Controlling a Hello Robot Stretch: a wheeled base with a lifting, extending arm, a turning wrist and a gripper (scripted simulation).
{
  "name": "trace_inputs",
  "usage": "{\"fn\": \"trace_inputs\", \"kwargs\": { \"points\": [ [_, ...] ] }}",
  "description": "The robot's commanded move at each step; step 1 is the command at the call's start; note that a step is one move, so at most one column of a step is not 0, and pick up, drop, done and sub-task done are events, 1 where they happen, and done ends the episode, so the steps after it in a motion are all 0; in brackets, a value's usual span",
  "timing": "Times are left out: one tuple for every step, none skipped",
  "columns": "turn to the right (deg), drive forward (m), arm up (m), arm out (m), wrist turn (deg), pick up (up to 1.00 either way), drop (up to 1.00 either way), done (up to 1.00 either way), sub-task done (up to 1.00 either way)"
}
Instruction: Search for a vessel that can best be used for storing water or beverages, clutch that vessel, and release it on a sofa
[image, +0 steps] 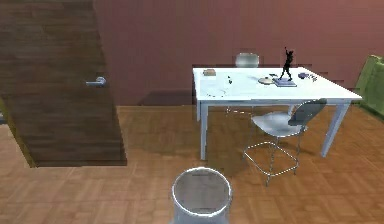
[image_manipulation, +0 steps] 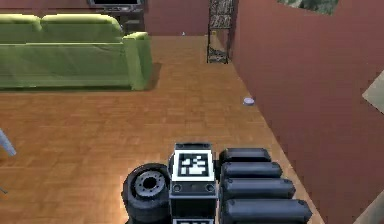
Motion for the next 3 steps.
{"fn": "trace_inputs", "kwargs": {
  "points": [
    [45.0,0.00,0.00,0.00,0.0,0.00,0.00,0.00,0.00],
    [42.0,0.00,0.00,0.00,0.0,0.00,0.00,0.00,0.00],
    [0.0,0.85,0.00,0.00,0.0,0.00,0.00,0.00,0.00]
  ]
}}
